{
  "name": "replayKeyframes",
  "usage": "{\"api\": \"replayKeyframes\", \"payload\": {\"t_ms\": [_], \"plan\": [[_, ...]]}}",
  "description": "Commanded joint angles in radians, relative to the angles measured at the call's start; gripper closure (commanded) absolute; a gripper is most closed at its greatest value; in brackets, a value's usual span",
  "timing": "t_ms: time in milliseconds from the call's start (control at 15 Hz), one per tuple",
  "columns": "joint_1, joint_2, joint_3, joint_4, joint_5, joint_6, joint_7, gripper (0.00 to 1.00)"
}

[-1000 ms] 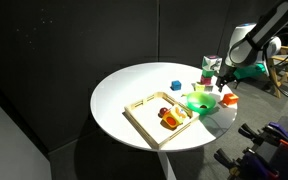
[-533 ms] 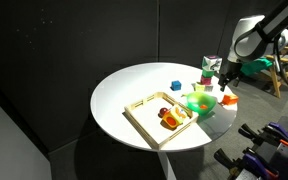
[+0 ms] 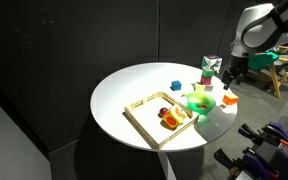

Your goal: Move the orange block to the right

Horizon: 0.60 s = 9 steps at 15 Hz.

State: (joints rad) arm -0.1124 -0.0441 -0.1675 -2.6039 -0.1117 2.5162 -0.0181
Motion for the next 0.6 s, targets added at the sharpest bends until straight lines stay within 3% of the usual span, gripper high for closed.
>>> {"api": "replayKeyframes", "payload": {"t_ms": [0, 533], "plan": [[-0.001, -0.097, 0.028, -0.046, -0.010, -0.051, -0.011, 0.00], [0.029, -0.209, 0.088, -0.083, 0.010, -0.122, 0.002, 0.00]]}}
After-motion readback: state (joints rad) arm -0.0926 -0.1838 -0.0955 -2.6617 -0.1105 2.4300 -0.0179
